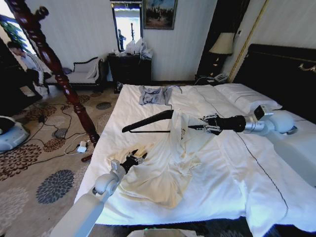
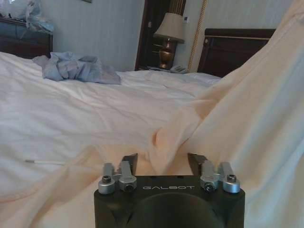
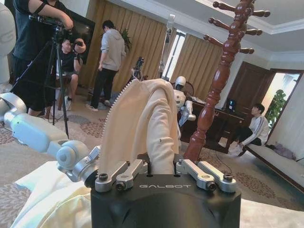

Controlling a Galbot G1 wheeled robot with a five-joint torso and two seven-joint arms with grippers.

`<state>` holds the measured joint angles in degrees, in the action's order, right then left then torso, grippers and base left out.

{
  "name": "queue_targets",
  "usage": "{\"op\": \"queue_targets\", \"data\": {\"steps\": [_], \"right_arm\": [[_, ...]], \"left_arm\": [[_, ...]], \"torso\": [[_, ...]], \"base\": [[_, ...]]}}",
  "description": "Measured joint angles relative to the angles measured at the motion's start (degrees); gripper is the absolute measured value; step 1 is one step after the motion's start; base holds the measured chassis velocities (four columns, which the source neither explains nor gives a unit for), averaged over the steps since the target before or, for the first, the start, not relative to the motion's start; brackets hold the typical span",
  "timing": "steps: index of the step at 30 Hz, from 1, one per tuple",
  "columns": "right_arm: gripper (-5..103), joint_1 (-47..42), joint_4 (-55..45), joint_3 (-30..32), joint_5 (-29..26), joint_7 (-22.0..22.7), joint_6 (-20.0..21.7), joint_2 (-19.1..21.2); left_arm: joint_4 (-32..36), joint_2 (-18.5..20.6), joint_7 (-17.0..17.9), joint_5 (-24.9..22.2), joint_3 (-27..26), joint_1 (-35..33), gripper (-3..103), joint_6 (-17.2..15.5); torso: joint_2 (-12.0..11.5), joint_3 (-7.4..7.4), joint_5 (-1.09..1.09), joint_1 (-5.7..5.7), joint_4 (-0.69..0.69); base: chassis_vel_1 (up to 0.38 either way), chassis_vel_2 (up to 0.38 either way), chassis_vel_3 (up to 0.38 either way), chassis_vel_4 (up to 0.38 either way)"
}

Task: Pick up the clothes from the bed and hang them on the clothes hanger.

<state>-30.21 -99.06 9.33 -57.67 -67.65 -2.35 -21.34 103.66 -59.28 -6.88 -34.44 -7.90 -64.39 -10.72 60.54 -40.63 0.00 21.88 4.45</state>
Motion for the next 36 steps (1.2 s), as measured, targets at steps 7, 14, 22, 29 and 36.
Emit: {"op": "queue_targets", "data": {"steps": [7, 14, 22, 29, 36], "right_arm": [[20, -0.09, 0.28, 0.03, -0.05, 0.01, -0.24, 0.08], [20, -0.13, 0.41, 0.02, -0.05, 0.29, -0.41, -0.05], [20, -1.01, -0.12, -0.10, 1.63, 3.25, -0.42, 0.00], [20, -1.86, -1.33, -0.30, 4.46, 8.35, 0.32, -0.45], [20, -1.91, -1.58, -0.39, 5.22, 10.57, 0.53, -1.36]], "left_arm": [[-0.17, -0.05, -0.03, -0.46, -0.07, 0.08, 36, 0.18], [-0.16, 0.28, 0.00, -2.42, -1.00, 0.30, 10, 0.24], [0.08, 0.90, 1.40, -7.89, -4.42, 3.58, 1, 0.36], [-0.01, 5.48, 3.28, -15.88, -7.26, 11.92, 1, -0.83], [-1.71, 10.40, 4.24, -21.98, -7.82, 18.07, 1, -1.97]], "torso": [[0.00, 0.00, 0.00, 0.00, 0.00], [0.00, 0.00, 0.00, 0.00, 0.00], [0.00, 0.00, -0.01, 0.00, -0.01], [0.00, 0.00, 0.00, 0.00, 0.00], [0.00, -0.01, -0.02, 0.00, 0.00]], "base": [[0.000, 0.000, 0.000, 0.000], [0.000, 0.000, 0.000, 0.000], [0.000, 0.000, 0.000, 0.000], [0.000, 0.000, 0.000, 0.000], [0.000, 0.000, 0.000, 0.000]]}}
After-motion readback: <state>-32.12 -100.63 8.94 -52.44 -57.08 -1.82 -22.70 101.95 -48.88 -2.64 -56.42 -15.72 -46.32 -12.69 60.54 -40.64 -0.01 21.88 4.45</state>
